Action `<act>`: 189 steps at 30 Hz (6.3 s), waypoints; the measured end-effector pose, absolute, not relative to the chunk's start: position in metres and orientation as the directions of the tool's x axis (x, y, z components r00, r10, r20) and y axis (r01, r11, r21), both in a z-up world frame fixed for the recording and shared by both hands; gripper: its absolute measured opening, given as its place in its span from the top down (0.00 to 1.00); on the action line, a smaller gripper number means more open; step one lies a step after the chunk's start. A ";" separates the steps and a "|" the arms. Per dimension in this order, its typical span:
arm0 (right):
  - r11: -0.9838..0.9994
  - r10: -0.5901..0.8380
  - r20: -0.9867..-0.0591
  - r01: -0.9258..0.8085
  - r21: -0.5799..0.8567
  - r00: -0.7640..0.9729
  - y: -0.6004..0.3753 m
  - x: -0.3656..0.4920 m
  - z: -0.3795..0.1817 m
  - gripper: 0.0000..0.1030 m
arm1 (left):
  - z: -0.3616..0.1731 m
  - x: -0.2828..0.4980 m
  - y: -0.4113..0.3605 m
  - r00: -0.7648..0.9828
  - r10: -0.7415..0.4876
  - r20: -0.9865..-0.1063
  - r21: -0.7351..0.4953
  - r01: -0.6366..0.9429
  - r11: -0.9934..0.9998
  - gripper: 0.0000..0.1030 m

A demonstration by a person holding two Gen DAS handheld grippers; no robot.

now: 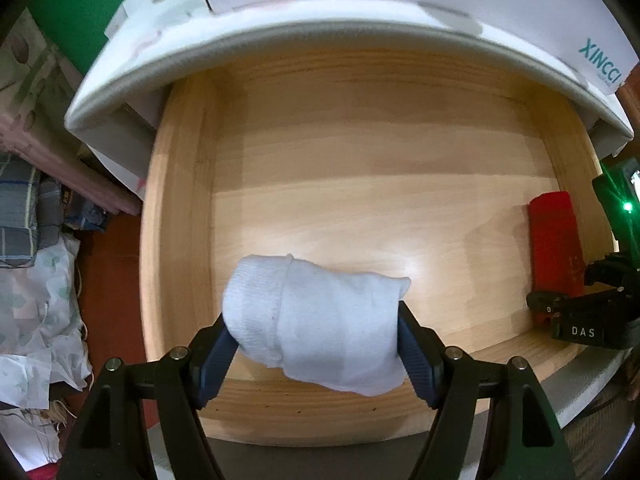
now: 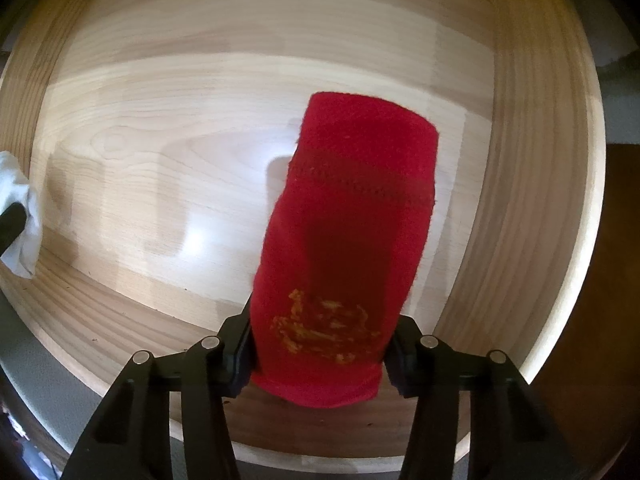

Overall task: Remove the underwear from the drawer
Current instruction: 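Lift the white cloth up from the drawer with the left gripper, then carry the white cloth up over the white box with the left gripper, then lower the white cloth into the white box and open the left gripper, then move the left gripper back down over the empty drawer, then carry the red cloth with gold print up over the white box with the right gripper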

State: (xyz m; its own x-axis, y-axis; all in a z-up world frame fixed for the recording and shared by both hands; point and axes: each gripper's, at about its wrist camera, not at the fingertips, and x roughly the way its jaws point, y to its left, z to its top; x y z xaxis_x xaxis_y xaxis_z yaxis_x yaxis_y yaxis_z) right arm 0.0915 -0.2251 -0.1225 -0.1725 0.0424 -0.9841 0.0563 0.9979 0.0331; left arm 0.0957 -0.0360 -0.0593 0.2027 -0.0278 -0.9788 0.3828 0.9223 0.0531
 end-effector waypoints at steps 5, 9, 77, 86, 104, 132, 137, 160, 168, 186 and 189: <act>0.997 0.045 -0.983 0.070 0.033 -0.178 -0.230 0.088 -0.125 0.53 | -0.048 0.089 -0.029 0.251 -0.024 -0.968 0.074 0.374 0.924 0.27; 0.998 0.031 -0.984 0.060 0.021 -0.177 -0.226 0.086 -0.125 0.53 | -0.034 0.083 -0.031 0.291 -0.024 -0.957 0.090 0.374 0.923 0.27; 0.998 0.045 -0.984 0.059 0.035 -0.172 -0.239 0.087 -0.134 0.47 | 0.137 0.218 -0.107 0.604 -0.120 -0.788 0.134 0.357 0.924 0.24; 0.998 0.045 -0.984 0.056 0.036 -0.172 -0.239 0.087 -0.134 0.47 | 0.166 0.208 -0.093 0.639 -0.164 -0.752 0.078 0.333 0.940 0.24; 0.998 0.042 -0.984 0.059 0.032 -0.173 -0.243 0.088 -0.134 0.46 | 0.185 0.179 -0.072 0.625 -0.217 -0.750 0.040 0.370 0.928 0.24; 0.998 0.039 -0.983 0.054 0.029 -0.177 -0.237 0.090 -0.135 0.45 | 0.130 0.135 -0.043 0.628 -0.118 -0.769 0.144 0.350 0.926 0.24; 0.998 0.033 -0.983 0.051 0.025 -0.179 -0.233 0.091 -0.136 0.44 | 0.084 0.107 -0.034 0.583 -0.089 -0.807 0.154 0.355 0.922 0.24; 1.000 0.002 -0.994 0.029 -0.001 -0.108 -0.222 0.087 -0.125 0.57 | -0.019 0.070 -0.001 0.471 -0.055 -0.880 0.074 0.249 0.966 0.24; 1.000 -0.009 -1.000 -0.001 -0.009 -0.005 -0.222 0.073 -0.109 0.58 | -0.024 0.072 0.005 0.460 -0.036 -0.887 0.064 0.200 0.978 0.24; 0.993 0.113 -0.949 -0.023 0.112 0.295 -0.227 0.022 -0.032 0.58 | -0.026 0.073 0.005 0.465 -0.010 -0.885 0.091 0.195 0.977 0.24; 0.990 0.139 -0.933 -0.025 0.139 0.332 -0.225 0.029 -0.015 0.58 | -0.025 0.073 0.005 0.468 -0.011 -0.884 0.092 0.195 0.976 0.24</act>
